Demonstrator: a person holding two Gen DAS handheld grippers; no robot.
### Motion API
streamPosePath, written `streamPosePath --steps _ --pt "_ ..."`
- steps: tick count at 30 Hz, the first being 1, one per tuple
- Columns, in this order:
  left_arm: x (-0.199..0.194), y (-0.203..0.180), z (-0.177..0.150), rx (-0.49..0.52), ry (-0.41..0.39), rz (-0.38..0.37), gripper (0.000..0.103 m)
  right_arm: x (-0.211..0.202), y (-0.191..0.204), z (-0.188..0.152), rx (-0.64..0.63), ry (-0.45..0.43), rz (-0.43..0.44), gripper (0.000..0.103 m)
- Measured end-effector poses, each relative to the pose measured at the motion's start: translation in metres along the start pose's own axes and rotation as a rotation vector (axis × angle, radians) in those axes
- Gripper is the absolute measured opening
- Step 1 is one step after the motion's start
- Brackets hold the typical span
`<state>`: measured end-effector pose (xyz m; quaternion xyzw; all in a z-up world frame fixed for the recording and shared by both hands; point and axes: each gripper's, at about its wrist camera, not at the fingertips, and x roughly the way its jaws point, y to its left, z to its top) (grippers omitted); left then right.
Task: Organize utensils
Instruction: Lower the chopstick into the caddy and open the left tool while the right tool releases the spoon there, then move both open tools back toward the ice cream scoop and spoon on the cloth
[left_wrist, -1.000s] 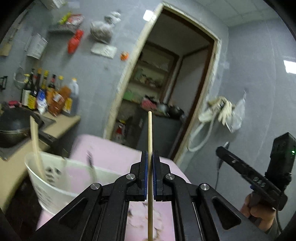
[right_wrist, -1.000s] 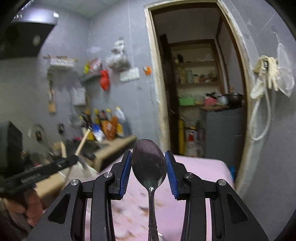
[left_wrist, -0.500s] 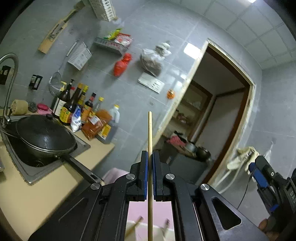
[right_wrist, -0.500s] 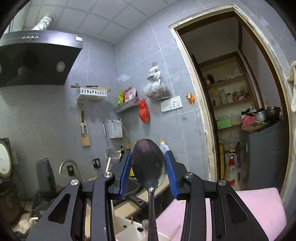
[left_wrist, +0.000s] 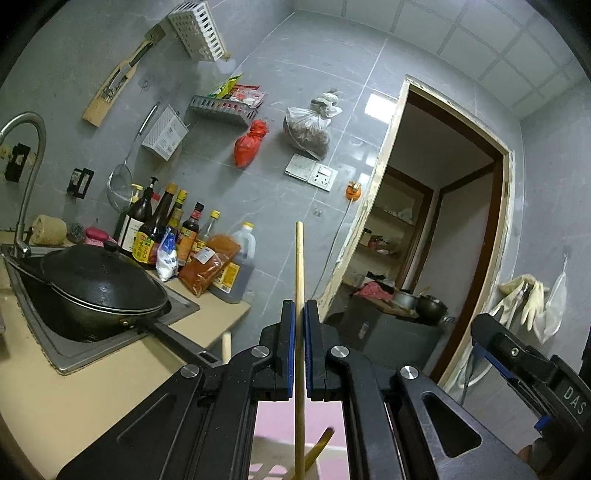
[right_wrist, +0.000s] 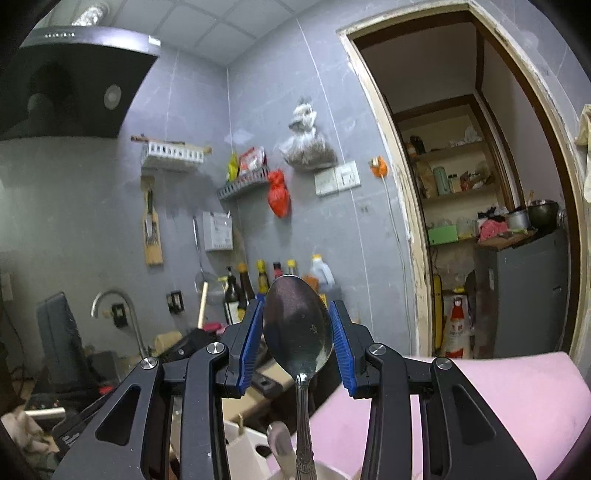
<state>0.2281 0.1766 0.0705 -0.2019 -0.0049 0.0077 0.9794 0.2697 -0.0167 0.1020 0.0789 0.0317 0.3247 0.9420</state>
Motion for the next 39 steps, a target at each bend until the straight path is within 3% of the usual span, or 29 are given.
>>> streamPosePath --steps 7,12,16,19,21,23,25,32,39 --pt "-0.010 -0.006 -0.018 0.081 0.039 -0.010 0.003 -0.002 -0.005 -0.016 -0.006 0.066 -0.001 0.035" --pt "-0.017 -0.012 -0.024 0.116 0.129 -0.016 0.007 -0.008 -0.006 -0.023 -0.012 0.109 0.012 0.036" --pt "-0.026 -0.018 -0.026 0.119 0.164 -0.040 0.028 -0.013 -0.008 -0.022 0.000 0.121 0.015 0.041" --pt "-0.033 -0.026 -0.025 0.128 0.186 -0.049 0.029 -0.024 -0.010 -0.018 0.007 0.110 0.014 0.052" --pt "-0.036 -0.033 -0.023 0.141 0.202 -0.050 0.033 -0.031 -0.012 -0.014 0.009 0.103 0.007 0.053" --pt "-0.040 -0.041 -0.021 0.148 0.215 -0.060 0.045 -0.038 -0.015 -0.010 0.008 0.105 -0.011 0.056" --pt "-0.044 -0.049 -0.020 0.157 0.217 -0.071 0.053 -0.047 -0.020 -0.006 0.010 0.102 -0.030 0.065" --pt "-0.059 -0.085 -0.022 0.194 0.224 -0.121 0.077 -0.092 -0.046 0.009 -0.018 0.077 -0.122 0.078" --pt "-0.061 -0.122 -0.040 0.228 0.280 -0.181 0.088 -0.140 -0.078 0.011 -0.034 0.083 -0.229 0.100"
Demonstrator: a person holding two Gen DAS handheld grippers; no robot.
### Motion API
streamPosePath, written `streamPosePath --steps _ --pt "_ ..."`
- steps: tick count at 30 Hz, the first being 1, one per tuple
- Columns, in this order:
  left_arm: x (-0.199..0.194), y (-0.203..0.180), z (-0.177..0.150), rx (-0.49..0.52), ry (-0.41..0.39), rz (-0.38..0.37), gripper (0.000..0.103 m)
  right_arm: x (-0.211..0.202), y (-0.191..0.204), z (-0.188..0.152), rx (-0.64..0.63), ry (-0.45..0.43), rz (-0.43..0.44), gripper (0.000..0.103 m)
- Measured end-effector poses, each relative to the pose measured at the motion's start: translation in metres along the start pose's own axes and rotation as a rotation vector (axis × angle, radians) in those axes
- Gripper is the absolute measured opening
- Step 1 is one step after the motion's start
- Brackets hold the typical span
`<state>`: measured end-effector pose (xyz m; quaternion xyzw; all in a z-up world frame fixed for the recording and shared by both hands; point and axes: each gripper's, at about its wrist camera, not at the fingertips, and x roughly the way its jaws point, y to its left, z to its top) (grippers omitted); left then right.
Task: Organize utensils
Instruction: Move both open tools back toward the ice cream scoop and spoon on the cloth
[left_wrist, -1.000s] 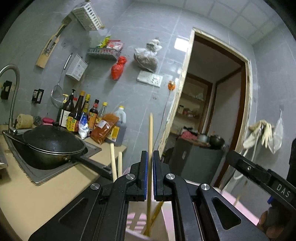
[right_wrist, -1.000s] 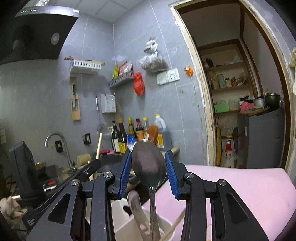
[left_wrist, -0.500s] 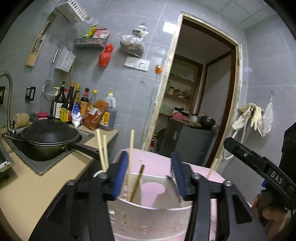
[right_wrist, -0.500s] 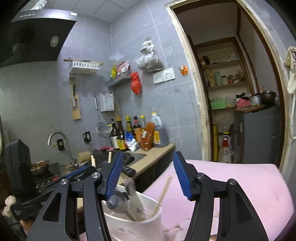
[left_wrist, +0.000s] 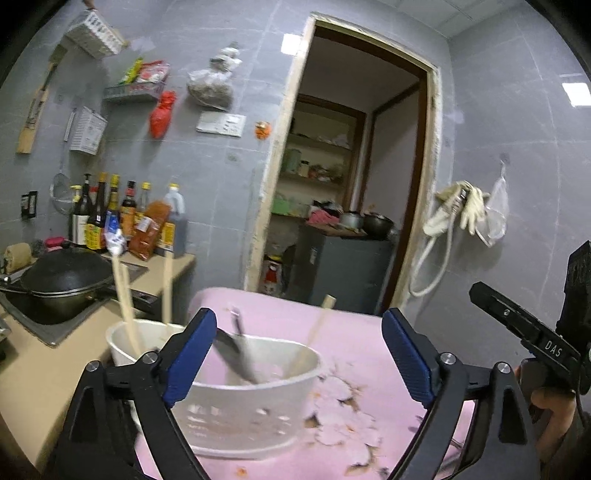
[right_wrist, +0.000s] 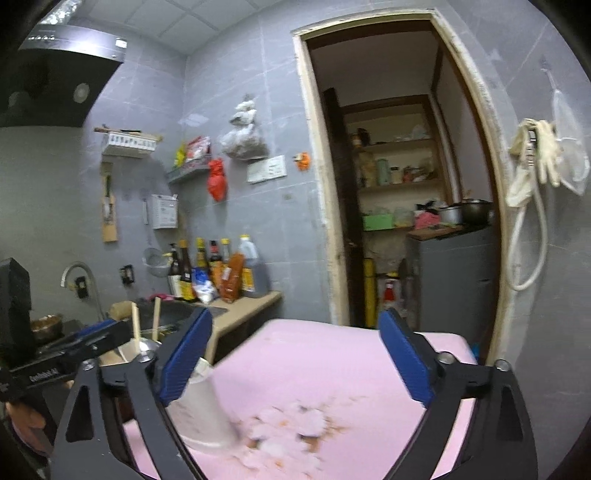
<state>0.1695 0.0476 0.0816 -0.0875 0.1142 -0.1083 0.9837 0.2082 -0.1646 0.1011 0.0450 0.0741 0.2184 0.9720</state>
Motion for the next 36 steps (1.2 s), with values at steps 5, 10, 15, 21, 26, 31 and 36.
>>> streamPosePath --steps 5,10,15,21,26,31,36 --pt "0.010 -0.029 -0.016 0.014 0.071 -0.053 0.088 -0.025 -0.030 -0.009 -0.003 0.035 -0.080 0.103" --pt "0.014 -0.052 -0.039 0.000 0.164 -0.088 0.088 -0.043 -0.055 -0.025 -0.004 0.101 -0.130 0.103" --pt "0.015 -0.072 -0.060 0.024 0.233 -0.103 0.088 -0.055 -0.076 -0.048 -0.001 0.184 -0.161 0.103" --pt "0.027 -0.099 -0.076 0.125 0.355 -0.226 0.088 -0.072 -0.095 -0.073 0.027 0.291 -0.191 0.103" --pt "0.048 -0.124 -0.089 0.225 0.461 -0.314 0.088 -0.082 -0.108 -0.088 0.025 0.363 -0.216 0.103" --pt "0.068 -0.134 -0.105 0.263 0.574 -0.377 0.086 -0.087 -0.122 -0.097 0.058 0.428 -0.224 0.102" --pt "0.086 -0.143 -0.116 0.318 0.661 -0.437 0.071 -0.091 -0.127 -0.103 0.049 0.487 -0.202 0.089"
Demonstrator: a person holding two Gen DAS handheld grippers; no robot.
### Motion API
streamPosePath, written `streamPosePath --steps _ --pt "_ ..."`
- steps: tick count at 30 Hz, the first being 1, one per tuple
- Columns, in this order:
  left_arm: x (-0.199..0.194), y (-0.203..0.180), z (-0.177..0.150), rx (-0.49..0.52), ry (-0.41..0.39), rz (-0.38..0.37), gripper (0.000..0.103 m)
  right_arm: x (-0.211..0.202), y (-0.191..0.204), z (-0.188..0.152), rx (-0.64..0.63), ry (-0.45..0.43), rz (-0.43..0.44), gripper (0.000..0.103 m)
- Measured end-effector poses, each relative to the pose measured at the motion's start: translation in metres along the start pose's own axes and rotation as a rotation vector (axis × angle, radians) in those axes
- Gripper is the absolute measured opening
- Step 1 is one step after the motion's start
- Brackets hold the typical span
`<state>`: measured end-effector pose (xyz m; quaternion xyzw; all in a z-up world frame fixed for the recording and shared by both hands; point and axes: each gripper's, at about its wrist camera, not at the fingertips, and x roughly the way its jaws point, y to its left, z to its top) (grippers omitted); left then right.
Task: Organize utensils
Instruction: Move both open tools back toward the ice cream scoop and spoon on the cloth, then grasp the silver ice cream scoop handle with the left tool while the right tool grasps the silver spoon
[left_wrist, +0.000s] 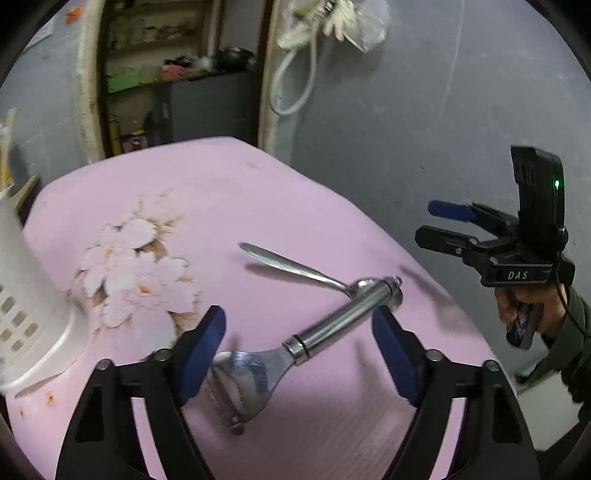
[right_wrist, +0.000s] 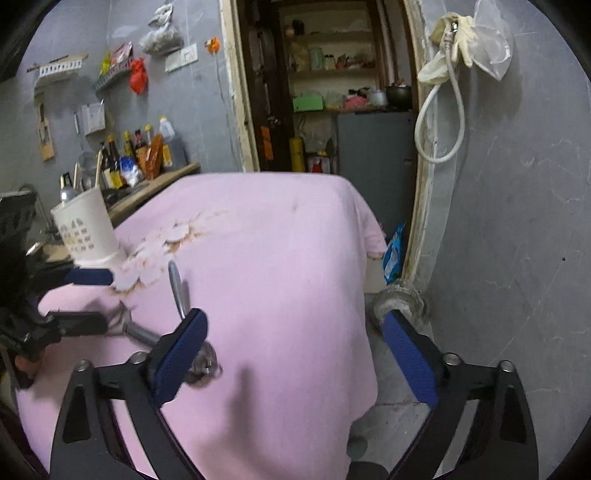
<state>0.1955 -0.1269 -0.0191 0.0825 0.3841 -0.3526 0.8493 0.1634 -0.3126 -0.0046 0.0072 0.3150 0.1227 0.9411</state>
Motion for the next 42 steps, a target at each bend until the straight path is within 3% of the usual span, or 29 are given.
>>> streamPosePath --steps 4,8,10,17,23,29,31,37,42 --pt "0.021 -0.009 0.000 0.078 0.064 -0.022 0.059 -0.001 0.001 -0.009 -0.036 0.057 0.025 0.079" --pt "0.044 -0.019 0.004 0.162 0.122 -0.019 0.054 -0.002 0.005 -0.019 -0.082 0.103 0.042 0.075" --pt "0.054 -0.024 0.001 0.198 0.153 0.004 0.045 -0.002 0.008 -0.023 -0.097 0.117 0.048 0.075" --pt "0.061 -0.015 0.002 0.178 0.137 0.016 0.031 0.002 0.016 -0.025 -0.117 0.138 0.072 0.075" --pt "0.047 0.017 0.006 0.030 0.117 0.059 0.016 0.016 0.036 -0.019 -0.185 0.155 0.115 0.074" --pt "0.027 0.062 0.006 -0.198 0.097 0.098 0.015 0.036 0.060 -0.011 -0.258 0.172 0.142 0.072" --pt "0.020 0.073 0.005 -0.265 0.091 0.123 0.015 0.040 0.068 -0.010 -0.290 0.181 0.131 0.056" --pt "-0.001 0.100 -0.001 -0.461 0.054 0.171 0.015 0.040 0.081 -0.018 -0.297 0.215 0.130 0.032" --pt "-0.019 0.104 -0.015 -0.549 -0.001 0.183 0.015 0.030 0.088 -0.021 -0.246 0.251 0.193 0.032"
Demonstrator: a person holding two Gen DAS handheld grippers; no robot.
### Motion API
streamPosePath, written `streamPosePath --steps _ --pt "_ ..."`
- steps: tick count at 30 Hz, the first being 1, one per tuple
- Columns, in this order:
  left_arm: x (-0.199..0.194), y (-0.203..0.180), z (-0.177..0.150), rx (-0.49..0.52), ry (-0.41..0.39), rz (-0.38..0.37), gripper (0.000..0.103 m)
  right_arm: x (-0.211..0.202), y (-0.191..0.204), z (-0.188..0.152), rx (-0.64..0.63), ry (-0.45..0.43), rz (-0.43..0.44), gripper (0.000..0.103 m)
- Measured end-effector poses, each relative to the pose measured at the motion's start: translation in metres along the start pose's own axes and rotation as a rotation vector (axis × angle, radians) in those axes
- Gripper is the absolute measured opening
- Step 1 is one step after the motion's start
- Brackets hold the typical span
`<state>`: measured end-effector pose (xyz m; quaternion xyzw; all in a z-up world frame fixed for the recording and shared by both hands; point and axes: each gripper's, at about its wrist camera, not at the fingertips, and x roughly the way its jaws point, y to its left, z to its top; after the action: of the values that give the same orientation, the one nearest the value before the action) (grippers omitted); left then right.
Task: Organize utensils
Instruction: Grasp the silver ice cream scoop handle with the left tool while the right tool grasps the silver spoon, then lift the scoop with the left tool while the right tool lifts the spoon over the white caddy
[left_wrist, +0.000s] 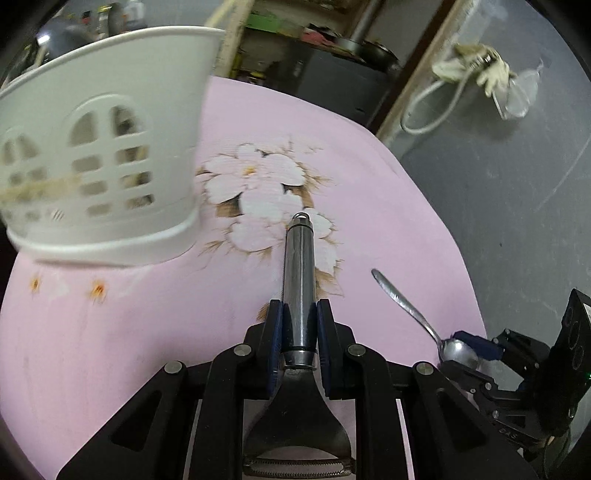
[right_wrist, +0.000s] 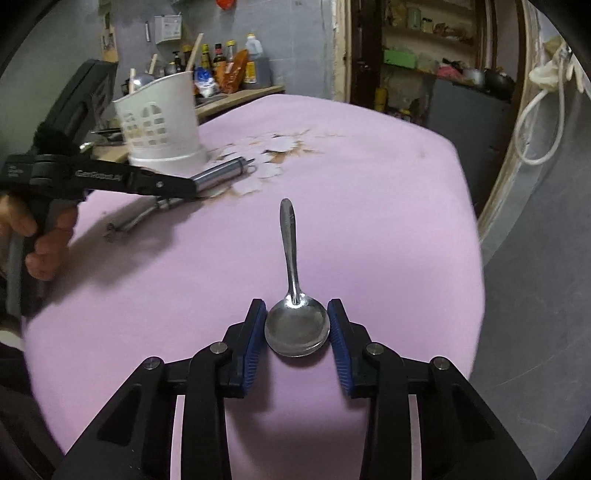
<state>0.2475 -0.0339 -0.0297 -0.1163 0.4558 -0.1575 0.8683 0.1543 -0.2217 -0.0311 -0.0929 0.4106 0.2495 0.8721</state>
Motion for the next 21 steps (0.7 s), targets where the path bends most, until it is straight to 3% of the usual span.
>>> streamPosePath --steps 6,10,17,21 --pt "-0.015 0.004 -0.012 -0.032 0.003 0.021 0.015 0.011 0.000 0.021 0.025 0.009 -0.006 0.033" --pt "-0.014 -0.003 -0.014 -0.009 0.029 0.032 0.015 0.033 0.006 0.042 -0.026 0.043 0.009 0.033" --pt "-0.008 -0.006 -0.010 0.089 0.147 0.041 0.019 0.067 0.010 0.068 -0.097 0.148 0.050 0.031" --pt "-0.002 -0.005 -0.001 0.119 0.199 0.039 0.020 0.069 0.012 0.071 -0.120 0.190 0.068 0.023"
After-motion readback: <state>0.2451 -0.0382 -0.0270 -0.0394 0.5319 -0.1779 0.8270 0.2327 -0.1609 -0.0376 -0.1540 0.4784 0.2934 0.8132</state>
